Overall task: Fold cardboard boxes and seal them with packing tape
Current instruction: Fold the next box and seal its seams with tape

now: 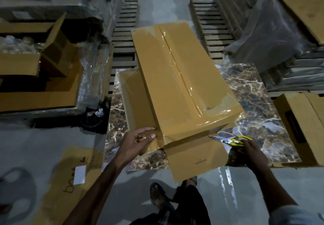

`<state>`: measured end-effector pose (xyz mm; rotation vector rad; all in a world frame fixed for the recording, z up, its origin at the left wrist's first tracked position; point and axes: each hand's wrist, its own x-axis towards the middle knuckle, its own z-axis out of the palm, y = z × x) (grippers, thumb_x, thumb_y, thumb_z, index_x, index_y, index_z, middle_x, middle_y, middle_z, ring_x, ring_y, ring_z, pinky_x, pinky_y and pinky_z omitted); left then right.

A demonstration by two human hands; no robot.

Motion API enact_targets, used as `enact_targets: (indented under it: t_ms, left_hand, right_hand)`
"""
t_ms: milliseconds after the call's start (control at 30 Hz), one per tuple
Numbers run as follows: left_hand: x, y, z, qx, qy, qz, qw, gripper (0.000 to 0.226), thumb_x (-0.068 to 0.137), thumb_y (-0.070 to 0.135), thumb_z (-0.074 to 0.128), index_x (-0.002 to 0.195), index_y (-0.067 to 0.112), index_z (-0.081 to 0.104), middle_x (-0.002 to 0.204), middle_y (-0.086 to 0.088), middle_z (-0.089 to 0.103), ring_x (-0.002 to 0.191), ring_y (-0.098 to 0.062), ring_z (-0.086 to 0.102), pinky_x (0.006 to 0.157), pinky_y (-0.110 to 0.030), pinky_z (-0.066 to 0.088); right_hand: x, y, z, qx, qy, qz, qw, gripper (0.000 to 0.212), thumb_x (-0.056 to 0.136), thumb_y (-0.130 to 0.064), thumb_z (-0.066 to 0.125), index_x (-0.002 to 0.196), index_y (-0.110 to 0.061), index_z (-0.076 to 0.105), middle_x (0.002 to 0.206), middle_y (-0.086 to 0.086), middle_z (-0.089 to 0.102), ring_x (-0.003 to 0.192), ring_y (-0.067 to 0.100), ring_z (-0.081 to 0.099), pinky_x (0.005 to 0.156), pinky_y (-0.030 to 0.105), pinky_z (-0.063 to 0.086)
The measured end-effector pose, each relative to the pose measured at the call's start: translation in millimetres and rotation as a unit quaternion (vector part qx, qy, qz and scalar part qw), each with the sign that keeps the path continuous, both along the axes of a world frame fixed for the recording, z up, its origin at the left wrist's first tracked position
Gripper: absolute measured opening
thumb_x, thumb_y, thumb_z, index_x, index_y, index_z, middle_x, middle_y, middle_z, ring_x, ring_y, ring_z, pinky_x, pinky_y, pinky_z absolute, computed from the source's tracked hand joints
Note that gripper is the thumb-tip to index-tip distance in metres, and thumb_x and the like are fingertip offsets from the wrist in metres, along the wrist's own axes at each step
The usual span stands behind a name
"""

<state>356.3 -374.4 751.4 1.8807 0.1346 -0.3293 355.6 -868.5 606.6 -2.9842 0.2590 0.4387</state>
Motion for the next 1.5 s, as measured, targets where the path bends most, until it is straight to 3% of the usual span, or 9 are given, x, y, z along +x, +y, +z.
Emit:
enact_targets:
  t_ms: [167, 267, 400, 533, 600, 700, 867, 1133, 1500]
  left_hand:
    - [8, 2, -6, 0.018, 0.004, -0.007, 1.0, 0.014, 0.089, 0.043, 0.078, 0.101, 0.051, 0.078, 0.11, 0.022, 0.076, 0.112, -0.005, 0.067, 0.1, -0.035, 0.051]
    - [13, -1, -1, 0.006, 0.01, -0.017, 1.0, 0.014, 0.087, 0.038, 0.075, 0.091, 0.051, 0.078, 0.095, 0.02, 0.077, 0.099, -0.004, 0.07, 0.09, -0.03, 0.05]
    - [19, -3, 3, 0.008, 0.002, -0.032, 0.999, 0.021, 0.088, 0.03, 0.073, 0.081, 0.049, 0.077, 0.09, -0.001, 0.078, 0.08, -0.01, 0.067, 0.078, -0.026, 0.047]
    - [22, -1, 1, 0.001, 0.019, -0.044, 0.999, 0.011, 0.079, 0.039, 0.066, 0.079, 0.042, 0.076, 0.08, 0.017, 0.076, 0.073, 0.0, 0.064, 0.071, -0.023, 0.044]
    - [22, -2, -1, 0.002, 0.01, -0.049, 0.999, 0.011, 0.082, 0.037, 0.066, 0.079, 0.04, 0.076, 0.078, 0.021, 0.074, 0.071, 0.001, 0.063, 0.07, -0.023, 0.043]
    - [22, -1, -4, 0.004, -0.006, -0.058, 0.998, 0.017, 0.093, 0.026, 0.07, 0.081, 0.036, 0.077, 0.077, 0.025, 0.073, 0.069, 0.006, 0.061, 0.07, -0.023, 0.042]
    - [20, 0, -10, 0.01, -0.04, -0.053, 0.998, 0.022, 0.095, 0.021, 0.071, 0.085, 0.039, 0.076, 0.085, 0.029, 0.074, 0.082, 0.01, 0.065, 0.075, -0.019, 0.043]
    - [17, -1, -14, -0.007, -0.06, -0.026, 0.998, 0.018, 0.092, 0.024, 0.07, 0.082, 0.037, 0.075, 0.083, 0.027, 0.074, 0.083, 0.008, 0.066, 0.078, -0.021, 0.042]
    - [18, -1, -15, -0.015, -0.083, -0.028, 0.996, 0.019, 0.087, 0.032, 0.065, 0.079, 0.046, 0.075, 0.083, 0.018, 0.076, 0.084, -0.008, 0.072, 0.086, -0.035, 0.055]
  right_hand:
    - [-11, 20, 37, 0.061, 0.087, -0.006, 0.994, 0.063, 0.055, -0.009, 0.1, 0.111, -0.001, 0.073, 0.094, 0.029, 0.067, 0.077, 0.049, 0.07, 0.057, 0.044, 0.054]
    - [-41, 42, 37, 0.139, -0.018, 0.023, 0.99, 0.061, 0.045, -0.002, 0.103, 0.073, -0.028, 0.056, 0.056, 0.022, 0.059, 0.04, 0.042, 0.059, 0.031, 0.039, 0.044]
    - [-110, 60, 46, 0.233, 0.094, -0.145, 0.957, 0.026, 0.088, -0.03, 0.08, 0.08, -0.021, 0.057, 0.07, 0.011, 0.07, 0.069, 0.033, 0.069, 0.069, 0.048, 0.059]
    - [-164, 134, 82, 0.472, 0.216, -0.228, 0.824, 0.094, 0.034, -0.064, 0.1, 0.1, -0.004, 0.071, 0.089, 0.014, 0.077, 0.079, 0.02, 0.075, 0.072, 0.025, 0.058]
    - [-179, 174, 107, 0.499, 0.175, -0.252, 0.811, 0.107, 0.012, -0.05, 0.106, 0.096, 0.006, 0.069, 0.076, 0.023, 0.073, 0.055, 0.018, 0.069, 0.058, 0.02, 0.054]
    - [-172, 234, 167, 0.563, 0.225, -0.205, 0.768, 0.056, 0.06, -0.035, 0.101, 0.103, -0.028, 0.067, 0.094, -0.006, 0.075, 0.075, -0.012, 0.066, 0.076, 0.007, 0.05]
    - [-149, 273, 182, 0.465, 0.19, -0.139, 0.853, 0.105, 0.032, -0.107, 0.058, 0.109, -0.037, 0.065, 0.092, -0.004, 0.068, 0.09, 0.009, 0.068, 0.084, 0.027, 0.051]
    - [-135, 284, 181, 0.42, 0.144, -0.155, 0.883, 0.106, 0.042, -0.106, 0.058, 0.103, -0.02, 0.06, 0.087, 0.008, 0.07, 0.075, 0.016, 0.07, 0.076, 0.045, 0.056]
    - [-122, 292, 188, 0.431, 0.113, -0.122, 0.887, 0.087, 0.048, -0.101, 0.063, 0.081, -0.021, 0.056, 0.065, 0.002, 0.056, 0.062, 0.011, 0.059, 0.066, 0.035, 0.043]
